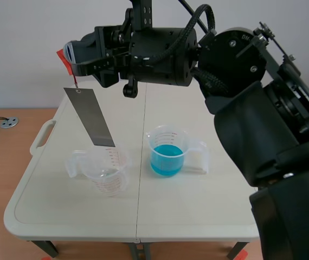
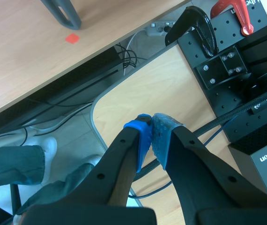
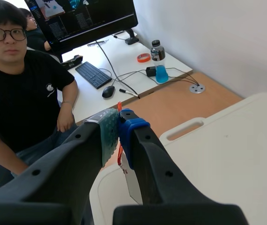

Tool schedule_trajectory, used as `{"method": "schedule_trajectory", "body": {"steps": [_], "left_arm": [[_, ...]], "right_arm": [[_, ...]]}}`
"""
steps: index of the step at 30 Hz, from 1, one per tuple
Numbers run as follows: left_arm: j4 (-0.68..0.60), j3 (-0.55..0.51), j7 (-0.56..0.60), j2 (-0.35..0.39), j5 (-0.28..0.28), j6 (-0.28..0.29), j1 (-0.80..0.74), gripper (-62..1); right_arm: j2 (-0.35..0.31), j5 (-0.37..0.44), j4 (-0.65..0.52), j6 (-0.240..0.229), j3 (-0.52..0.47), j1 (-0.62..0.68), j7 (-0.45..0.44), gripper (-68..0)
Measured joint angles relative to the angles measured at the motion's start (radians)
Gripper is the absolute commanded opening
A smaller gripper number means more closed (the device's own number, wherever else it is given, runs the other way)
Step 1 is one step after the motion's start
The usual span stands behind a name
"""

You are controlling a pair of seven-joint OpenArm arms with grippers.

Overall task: Hold the metal plate by the orange handle, dip it into the blue solution, take it out and point at it, then put the plate back in the beaker on the left.
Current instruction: 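Put the plate into the left beaker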

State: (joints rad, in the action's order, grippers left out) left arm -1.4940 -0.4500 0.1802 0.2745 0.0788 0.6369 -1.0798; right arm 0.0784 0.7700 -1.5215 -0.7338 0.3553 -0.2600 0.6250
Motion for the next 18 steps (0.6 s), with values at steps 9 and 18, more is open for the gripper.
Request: {"method": "schedule_trajectory", "body": {"steps": [9,18], "left_arm": [[0.000,0.000,0.000,0.000,0.000,0.000,0.000,-59.4],[0.000,0.000,0.000,0.000,0.000,0.000,0.000,-59.4]], "right_arm": [[0.000,-0.028,0.036,0.000,0.000,0.000,-0.024,-66.1],[0.000,-0.048,0.118,0.000,0.000,0.000,-0.053,-66.1]]}}
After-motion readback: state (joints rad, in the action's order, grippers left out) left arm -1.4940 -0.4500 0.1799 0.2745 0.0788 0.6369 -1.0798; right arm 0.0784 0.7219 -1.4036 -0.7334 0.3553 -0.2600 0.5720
